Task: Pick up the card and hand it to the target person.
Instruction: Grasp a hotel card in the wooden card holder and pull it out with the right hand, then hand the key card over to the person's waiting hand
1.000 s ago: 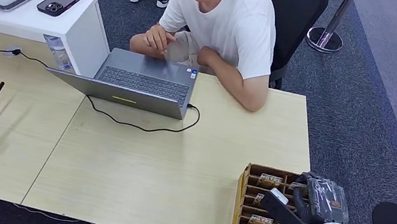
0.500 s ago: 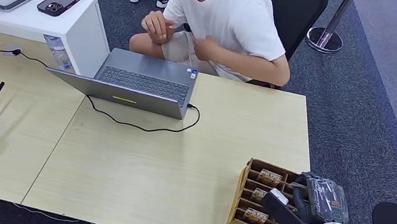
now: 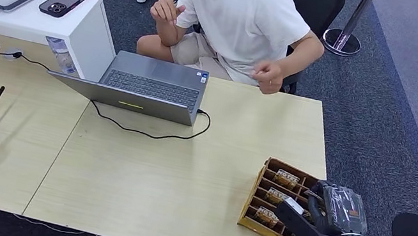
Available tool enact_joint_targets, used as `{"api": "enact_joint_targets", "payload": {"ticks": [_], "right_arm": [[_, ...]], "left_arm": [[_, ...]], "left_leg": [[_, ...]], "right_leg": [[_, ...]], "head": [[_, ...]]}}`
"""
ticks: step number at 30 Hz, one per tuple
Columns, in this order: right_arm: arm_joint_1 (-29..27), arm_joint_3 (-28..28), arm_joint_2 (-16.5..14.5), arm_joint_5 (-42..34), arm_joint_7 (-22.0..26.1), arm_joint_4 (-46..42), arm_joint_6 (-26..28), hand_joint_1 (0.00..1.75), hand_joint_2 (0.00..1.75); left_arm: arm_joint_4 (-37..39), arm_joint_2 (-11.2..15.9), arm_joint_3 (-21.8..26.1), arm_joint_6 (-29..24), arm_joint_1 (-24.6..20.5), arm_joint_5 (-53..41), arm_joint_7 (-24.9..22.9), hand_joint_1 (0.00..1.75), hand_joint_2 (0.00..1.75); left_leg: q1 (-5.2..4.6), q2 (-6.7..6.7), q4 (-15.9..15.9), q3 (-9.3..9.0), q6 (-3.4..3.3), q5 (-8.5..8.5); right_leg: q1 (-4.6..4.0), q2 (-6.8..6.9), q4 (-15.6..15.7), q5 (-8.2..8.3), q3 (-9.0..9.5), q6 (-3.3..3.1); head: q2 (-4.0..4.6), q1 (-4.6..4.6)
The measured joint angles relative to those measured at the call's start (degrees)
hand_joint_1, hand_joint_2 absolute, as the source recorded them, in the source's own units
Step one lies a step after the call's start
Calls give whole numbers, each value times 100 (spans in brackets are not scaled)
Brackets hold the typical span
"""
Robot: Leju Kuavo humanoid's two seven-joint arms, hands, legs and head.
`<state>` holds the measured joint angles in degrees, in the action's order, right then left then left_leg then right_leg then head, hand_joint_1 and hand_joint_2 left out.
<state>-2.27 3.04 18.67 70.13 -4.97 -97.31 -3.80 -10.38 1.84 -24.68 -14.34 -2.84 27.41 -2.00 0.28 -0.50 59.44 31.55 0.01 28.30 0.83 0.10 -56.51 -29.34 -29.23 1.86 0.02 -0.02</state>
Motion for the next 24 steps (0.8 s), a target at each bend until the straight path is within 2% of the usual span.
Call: {"api": "enact_joint_targets", "payload": {"ticks": [9, 16, 21, 24], "right_arm": [[-6, 31, -4, 37, 193, -3, 231, 154, 175], [8, 84, -60, -150, 1011, -274, 1246, 154, 175], [30, 124, -113, -194, 1184, -438, 1503, 154, 175], [68, 133, -165, -296, 1416, -519, 1889, 154, 175]], "left_arm": [[0, -1, 5, -17, 0, 95, 108, 0, 175], [0, -1, 5, -17, 0, 137, 119, 0, 175], [0, -1, 4, -17, 1, 145, 121, 0, 175], [0, -1, 4, -17, 1, 165, 125, 0, 175]], "left_leg": [[0, 0, 0, 1, 0, 0], [0, 0, 0, 2, 1, 0], [0, -1, -1, 2, 1, 0], [0, 0, -1, 3, 1, -1]], "right_leg": [[0, 0, 0, 0, 0, 0], [0, 0, -1, 0, -1, 0], [0, 1, -1, 0, 0, 0], [0, 0, -1, 0, 0, 0]], "head": [[0, 0], [0, 0], [0, 1], [0, 1]]}}
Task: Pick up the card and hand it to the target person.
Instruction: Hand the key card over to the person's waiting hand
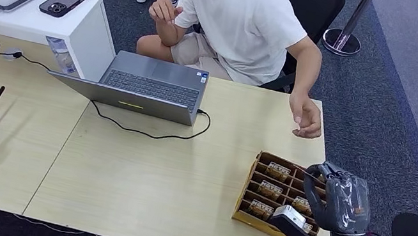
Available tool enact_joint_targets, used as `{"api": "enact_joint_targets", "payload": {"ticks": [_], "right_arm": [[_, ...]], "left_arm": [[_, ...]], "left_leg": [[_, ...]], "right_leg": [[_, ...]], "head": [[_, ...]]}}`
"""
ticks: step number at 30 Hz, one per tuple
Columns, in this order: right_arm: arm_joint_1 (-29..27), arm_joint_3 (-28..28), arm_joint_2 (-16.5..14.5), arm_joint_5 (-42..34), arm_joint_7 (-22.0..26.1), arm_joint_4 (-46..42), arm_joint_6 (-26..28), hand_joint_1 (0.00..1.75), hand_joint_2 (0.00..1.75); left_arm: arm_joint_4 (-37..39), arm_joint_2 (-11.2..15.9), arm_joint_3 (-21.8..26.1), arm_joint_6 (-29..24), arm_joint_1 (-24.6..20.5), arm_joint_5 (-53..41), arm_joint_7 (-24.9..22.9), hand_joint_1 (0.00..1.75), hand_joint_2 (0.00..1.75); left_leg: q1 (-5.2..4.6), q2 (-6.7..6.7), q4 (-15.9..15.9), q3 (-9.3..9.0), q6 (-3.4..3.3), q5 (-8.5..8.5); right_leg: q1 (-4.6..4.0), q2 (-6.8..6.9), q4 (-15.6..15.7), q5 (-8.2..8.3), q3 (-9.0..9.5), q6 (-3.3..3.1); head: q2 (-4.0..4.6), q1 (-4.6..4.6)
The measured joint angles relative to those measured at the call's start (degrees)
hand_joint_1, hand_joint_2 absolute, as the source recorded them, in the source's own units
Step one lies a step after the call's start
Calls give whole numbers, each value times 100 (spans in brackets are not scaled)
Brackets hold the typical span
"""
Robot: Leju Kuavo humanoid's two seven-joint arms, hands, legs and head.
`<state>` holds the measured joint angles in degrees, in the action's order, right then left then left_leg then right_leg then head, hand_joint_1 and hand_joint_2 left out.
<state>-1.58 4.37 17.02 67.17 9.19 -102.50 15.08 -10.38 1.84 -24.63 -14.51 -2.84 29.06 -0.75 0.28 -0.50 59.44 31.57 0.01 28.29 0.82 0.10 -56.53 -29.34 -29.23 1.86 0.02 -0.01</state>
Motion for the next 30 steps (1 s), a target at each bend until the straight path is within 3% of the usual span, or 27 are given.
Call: {"api": "enact_joint_targets", "payload": {"ticks": [7, 12, 20, 30], "right_arm": [[278, 115, -182, 69, 169, -89, 352, 154, 175], [608, 328, -293, 677, 94, 187, 809, 154, 175], [1438, 877, -598, 1809, -249, 1791, 1950, 154, 175], [2318, 1197, -835, 2237, -446, 3444, 2361, 154, 175]], "left_arm": [[0, -2, -1, 0, -2, 18, 25, 0, 175], [1, -2, -15, 10, -19, -31, -4, 0, 175], [0, -2, -150, 57, -53, -152, 22, 0, 175], [0, 0, -247, 111, -88, -163, -23, 0, 175]], "left_leg": [[0, 0, 0, 0, 0, -1], [1, 0, 0, -1, 1, -2], [1, 2, 0, -1, -1, -11], [1, -11, 0, 7, -6, -21]], "right_leg": [[0, 0, 0, 0, 0, 0], [0, 0, -1, 0, 1, 0], [-1, -2, -2, 8, 1, -4], [-1, 11, -2, 14, -2, -4]], "head": [[0, -1], [0, -1], [0, -2], [0, -1]]}}
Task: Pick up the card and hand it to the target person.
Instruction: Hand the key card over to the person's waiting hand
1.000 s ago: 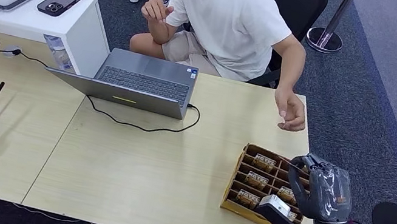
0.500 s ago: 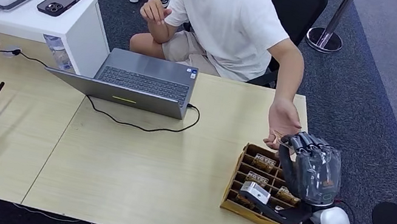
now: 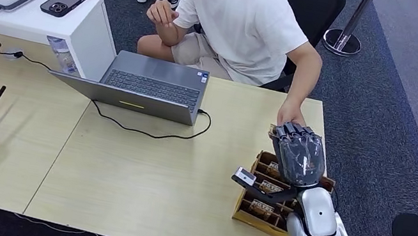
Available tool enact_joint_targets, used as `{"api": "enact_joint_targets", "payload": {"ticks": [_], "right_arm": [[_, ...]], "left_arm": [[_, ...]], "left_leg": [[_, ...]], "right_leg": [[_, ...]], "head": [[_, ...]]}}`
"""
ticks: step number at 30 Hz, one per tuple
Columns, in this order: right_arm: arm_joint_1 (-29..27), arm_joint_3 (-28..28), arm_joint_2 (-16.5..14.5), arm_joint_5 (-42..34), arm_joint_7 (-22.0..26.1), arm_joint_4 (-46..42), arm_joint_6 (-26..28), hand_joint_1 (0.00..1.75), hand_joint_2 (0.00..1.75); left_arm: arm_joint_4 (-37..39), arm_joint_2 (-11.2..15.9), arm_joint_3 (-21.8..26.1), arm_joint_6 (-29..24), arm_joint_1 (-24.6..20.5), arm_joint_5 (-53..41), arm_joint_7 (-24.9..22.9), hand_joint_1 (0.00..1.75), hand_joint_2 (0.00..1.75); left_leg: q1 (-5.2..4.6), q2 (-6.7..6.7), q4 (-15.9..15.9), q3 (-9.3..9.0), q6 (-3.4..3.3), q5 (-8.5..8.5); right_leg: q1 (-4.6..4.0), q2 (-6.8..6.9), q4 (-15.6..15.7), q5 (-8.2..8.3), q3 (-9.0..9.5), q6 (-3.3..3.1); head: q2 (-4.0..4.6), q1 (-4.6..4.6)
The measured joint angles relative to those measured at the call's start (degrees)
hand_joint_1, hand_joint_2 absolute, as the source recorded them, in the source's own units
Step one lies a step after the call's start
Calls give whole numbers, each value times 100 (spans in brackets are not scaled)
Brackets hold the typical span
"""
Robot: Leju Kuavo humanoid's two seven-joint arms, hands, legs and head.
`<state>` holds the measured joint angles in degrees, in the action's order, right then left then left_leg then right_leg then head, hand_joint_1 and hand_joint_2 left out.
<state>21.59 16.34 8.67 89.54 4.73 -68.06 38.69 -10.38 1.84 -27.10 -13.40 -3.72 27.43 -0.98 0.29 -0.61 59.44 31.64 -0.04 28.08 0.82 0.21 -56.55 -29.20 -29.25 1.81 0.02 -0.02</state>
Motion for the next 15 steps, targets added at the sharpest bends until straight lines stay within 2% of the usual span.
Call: {"api": "enact_joint_targets", "payload": {"ticks": [4, 15], "right_arm": [[271, 195, -8, 33, -160, 517, 68, 0, 175], [574, 374, -146, 10, -160, 1084, 75, 0, 175]], "left_arm": [[1, 1, -30, 49, -1, -20, 4, 0, 0], [0, 28, -88, 75, -1, -3, 137, 0, 0]], "left_leg": [[0, -1, 0, -1, 0, -1], [0, -1, 0, 0, 4, -3]], "right_leg": [[0, 1, 0, 1, 0, -1], [0, 1, 0, 1, -1, -1]], "head": [[0, 0], [0, -1]]}}
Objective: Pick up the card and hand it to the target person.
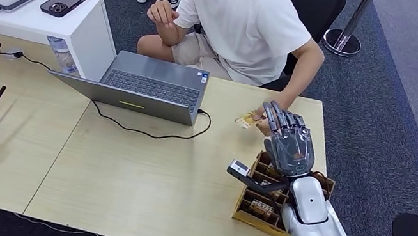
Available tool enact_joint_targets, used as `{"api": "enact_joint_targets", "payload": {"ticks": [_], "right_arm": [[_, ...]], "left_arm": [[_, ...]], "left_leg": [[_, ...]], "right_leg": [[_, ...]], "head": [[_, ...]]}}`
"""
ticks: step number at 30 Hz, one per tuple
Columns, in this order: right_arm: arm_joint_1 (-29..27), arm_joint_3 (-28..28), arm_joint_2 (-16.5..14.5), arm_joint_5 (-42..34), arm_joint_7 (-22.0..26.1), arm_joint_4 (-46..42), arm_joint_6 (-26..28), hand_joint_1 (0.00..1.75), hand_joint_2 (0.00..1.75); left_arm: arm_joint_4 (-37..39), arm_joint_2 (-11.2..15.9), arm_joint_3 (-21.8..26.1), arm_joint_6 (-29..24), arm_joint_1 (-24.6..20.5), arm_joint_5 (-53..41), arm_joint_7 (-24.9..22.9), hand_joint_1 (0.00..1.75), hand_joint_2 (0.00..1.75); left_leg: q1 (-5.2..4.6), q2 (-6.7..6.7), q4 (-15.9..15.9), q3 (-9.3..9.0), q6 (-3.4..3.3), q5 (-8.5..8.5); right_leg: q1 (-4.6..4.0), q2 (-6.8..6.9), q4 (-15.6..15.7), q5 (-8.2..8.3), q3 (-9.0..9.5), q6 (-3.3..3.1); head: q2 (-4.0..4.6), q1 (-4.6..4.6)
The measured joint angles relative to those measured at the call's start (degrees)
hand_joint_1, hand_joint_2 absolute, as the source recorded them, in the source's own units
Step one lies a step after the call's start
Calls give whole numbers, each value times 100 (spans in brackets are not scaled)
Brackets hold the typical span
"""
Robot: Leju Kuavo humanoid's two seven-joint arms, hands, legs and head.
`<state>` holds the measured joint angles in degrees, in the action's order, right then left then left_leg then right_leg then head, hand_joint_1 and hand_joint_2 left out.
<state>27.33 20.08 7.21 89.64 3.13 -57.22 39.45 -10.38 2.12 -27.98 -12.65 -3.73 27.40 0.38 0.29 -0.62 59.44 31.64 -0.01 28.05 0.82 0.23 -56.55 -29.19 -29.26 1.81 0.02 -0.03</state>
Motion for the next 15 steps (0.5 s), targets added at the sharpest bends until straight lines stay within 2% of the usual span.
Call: {"api": "enact_joint_targets", "payload": {"ticks": [8, 15], "right_arm": [[26, 2, -42, -146, 102, 115, 1, 0, 175], [7, -283, -93, -887, 727, 23, 3, 0, 175]], "left_arm": [[1, 15, 1, -5, 0, 24, 0, 0, 0], [0, 20, 2, -69, 2, 94, -26, 0, 0]], "left_leg": [[0, 0, 0, 0, 0, 0], [0, 0, 0, -1, 0, -1]], "right_leg": [[0, 0, 0, 0, 0, 0], [0, -1, 0, 0, -1, 0]], "head": [[0, 0], [0, 0]]}}
